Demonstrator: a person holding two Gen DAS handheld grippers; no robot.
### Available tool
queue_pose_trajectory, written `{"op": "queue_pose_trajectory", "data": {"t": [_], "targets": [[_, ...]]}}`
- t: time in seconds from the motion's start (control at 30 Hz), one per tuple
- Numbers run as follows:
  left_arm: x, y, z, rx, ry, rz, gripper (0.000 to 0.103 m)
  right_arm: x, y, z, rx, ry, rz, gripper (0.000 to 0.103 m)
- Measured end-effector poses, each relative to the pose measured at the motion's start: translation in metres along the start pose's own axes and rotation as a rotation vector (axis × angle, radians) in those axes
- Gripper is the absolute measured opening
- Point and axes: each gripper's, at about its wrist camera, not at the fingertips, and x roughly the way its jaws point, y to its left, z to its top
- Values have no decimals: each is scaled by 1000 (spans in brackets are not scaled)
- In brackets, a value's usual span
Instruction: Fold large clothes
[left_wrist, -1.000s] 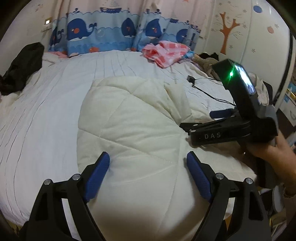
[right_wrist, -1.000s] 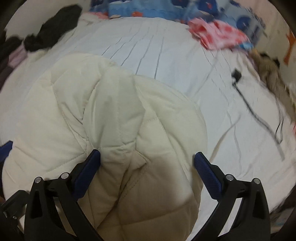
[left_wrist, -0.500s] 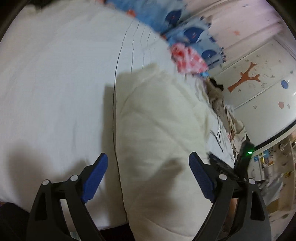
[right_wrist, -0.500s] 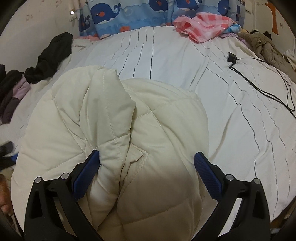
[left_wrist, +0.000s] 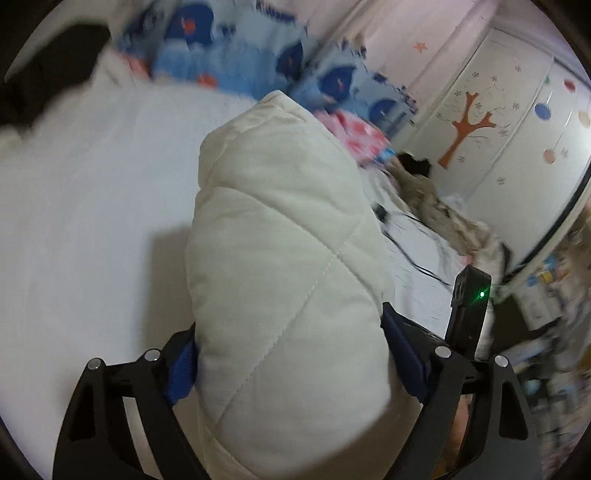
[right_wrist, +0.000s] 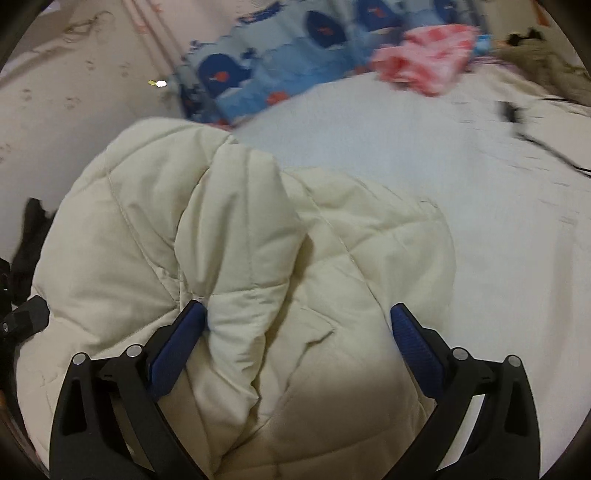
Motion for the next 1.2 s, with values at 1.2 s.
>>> {"op": "queue_pose_trajectory", "data": {"t": [1.2], "targets": [[11, 110, -15, 65, 92, 445, 90, 82, 141, 32, -310, 215, -120, 96]]}}
